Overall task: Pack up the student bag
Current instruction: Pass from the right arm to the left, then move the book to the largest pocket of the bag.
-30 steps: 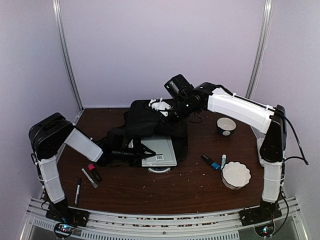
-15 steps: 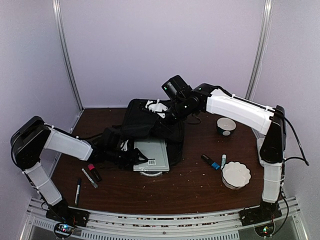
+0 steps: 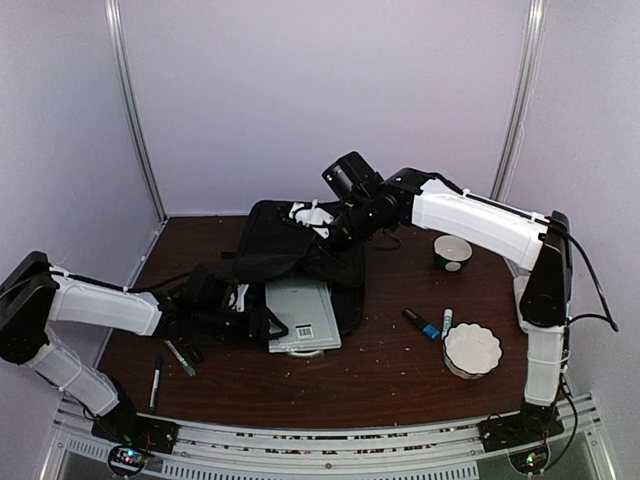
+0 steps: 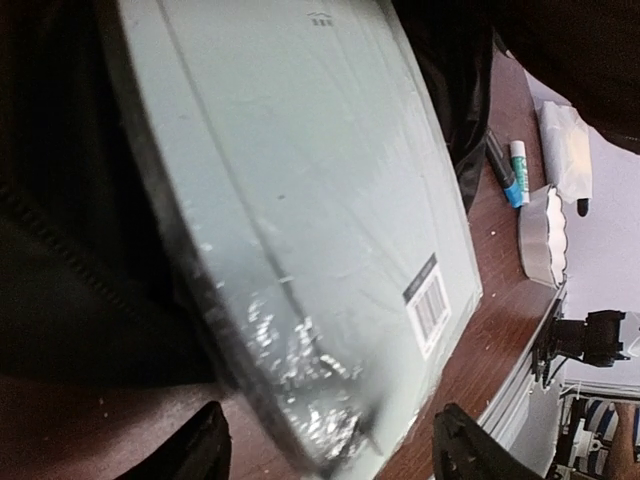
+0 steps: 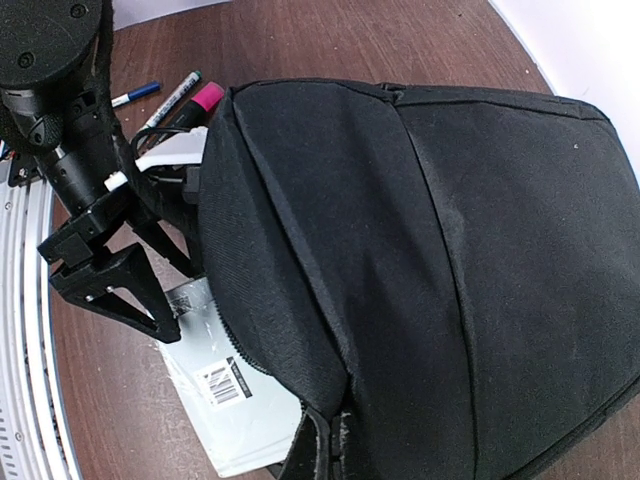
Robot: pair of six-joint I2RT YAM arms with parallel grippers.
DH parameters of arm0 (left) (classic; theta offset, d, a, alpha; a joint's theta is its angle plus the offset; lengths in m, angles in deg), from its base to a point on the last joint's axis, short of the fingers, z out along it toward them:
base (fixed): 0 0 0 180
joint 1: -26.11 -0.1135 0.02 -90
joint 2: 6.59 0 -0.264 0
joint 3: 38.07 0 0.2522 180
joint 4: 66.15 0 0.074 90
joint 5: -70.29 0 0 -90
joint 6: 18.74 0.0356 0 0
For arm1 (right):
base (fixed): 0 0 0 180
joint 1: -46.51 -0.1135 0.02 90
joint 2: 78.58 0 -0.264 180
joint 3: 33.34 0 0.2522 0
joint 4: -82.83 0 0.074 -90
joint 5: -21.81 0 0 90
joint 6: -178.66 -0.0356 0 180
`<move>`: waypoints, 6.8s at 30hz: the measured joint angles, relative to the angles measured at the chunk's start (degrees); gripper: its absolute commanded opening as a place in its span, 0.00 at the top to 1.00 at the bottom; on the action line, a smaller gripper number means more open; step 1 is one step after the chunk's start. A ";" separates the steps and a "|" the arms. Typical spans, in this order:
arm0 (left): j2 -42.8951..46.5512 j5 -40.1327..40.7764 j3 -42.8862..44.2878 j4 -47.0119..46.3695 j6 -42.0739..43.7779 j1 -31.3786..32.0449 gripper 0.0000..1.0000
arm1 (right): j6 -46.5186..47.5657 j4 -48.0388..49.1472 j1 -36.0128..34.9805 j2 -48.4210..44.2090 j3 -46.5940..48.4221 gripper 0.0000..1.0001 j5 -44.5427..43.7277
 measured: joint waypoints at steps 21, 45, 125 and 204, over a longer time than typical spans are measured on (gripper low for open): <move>5.95 10.14 -0.87 19.93 17.64 11.82 0.41 | -0.35 -0.61 -0.50 0.00 -0.63 1.00 3.13; 3.61 19.61 21.99 37.51 39.36 30.82 0.43 | -2.51 -0.94 0.37 1.14 -0.28 1.00 2.67; 3.76 0.92 27.89 36.65 41.38 -3.30 1.00 | 29.83 16.92 -14.32 -9.14 -36.09 0.39 -14.47; 5.66 -0.92 28.57 38.82 44.54 -4.48 1.00 | 25.90 45.86 -11.41 16.20 -20.63 0.52 -40.52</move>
